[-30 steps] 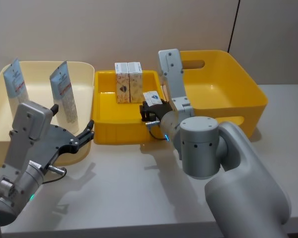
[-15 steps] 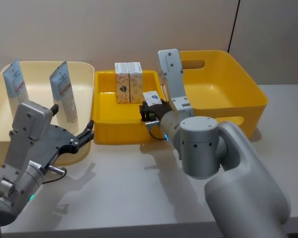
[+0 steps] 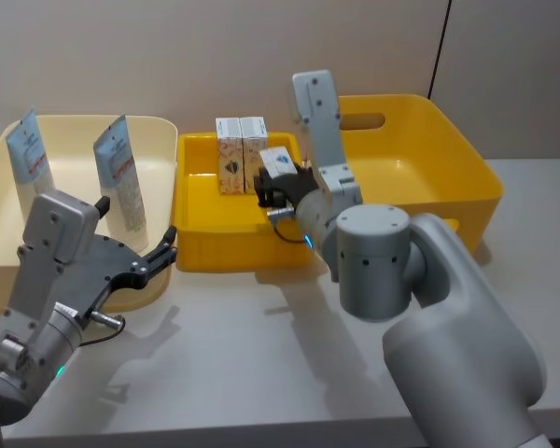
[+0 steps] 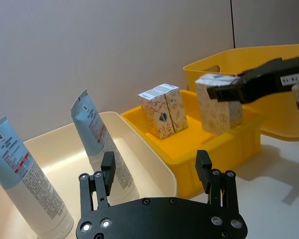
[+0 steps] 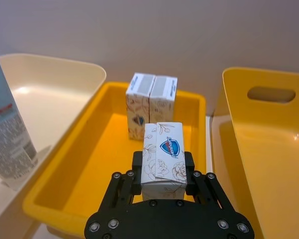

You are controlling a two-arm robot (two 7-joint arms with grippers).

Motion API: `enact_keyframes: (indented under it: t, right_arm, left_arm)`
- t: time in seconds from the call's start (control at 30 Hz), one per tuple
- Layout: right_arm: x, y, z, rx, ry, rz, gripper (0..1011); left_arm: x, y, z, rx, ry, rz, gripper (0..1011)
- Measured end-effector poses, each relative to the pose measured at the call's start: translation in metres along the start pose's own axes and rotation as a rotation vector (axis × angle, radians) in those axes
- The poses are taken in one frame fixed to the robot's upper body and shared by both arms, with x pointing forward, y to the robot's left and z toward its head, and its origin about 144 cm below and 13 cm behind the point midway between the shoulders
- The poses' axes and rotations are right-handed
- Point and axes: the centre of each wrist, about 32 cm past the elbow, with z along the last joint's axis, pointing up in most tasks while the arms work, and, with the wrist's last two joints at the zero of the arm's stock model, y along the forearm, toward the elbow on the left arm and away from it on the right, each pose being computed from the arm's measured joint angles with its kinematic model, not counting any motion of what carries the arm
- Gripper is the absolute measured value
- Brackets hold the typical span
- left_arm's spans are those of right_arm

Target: Bimanual collaborative sorting of washing and personal care products

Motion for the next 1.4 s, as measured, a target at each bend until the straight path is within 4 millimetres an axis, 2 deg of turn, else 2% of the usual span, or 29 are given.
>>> enact_keyframes:
  t: [0.37, 0.67, 0.93, 0.97, 1.03, 1.2, 1.4]
  right_arm:
    - [0.005, -0.001, 0.032, 0.141, -0.007, 0.023, 446]
    - [0.016, -0.004, 0.070, 0.281, -0.002, 0.022, 446]
    - [0.036, -0.008, 0.101, 0.387, -0.009, -0.026, 446]
    - [0.044, -0.009, 0.109, 0.411, -0.013, -0.050, 448]
    - [0.046, -0.010, 0.110, 0.416, -0.014, -0.058, 446]
    - [0.067, -0.013, 0.121, 0.441, -0.030, -0.133, 448]
    - [0.086, -0.015, 0.122, 0.424, -0.043, -0.194, 446]
  left_arm:
    - [0.000, 0.000, 0.000, 0.000, 0.000, 0.000, 1003]
    - [0.000, 0.000, 0.000, 0.000, 0.000, 0.000, 1003]
    - [0.000, 0.000, 0.000, 0.000, 0.000, 0.000, 1003]
    - [0.000, 0.000, 0.000, 0.000, 0.000, 0.000, 1003]
    - [0.000, 0.000, 0.000, 0.000, 0.000, 0.000, 1003]
    - [0.000, 0.000, 0.000, 0.000, 0.000, 0.000, 1003]
    - [0.000, 0.000, 0.000, 0.000, 0.000, 0.000, 1003]
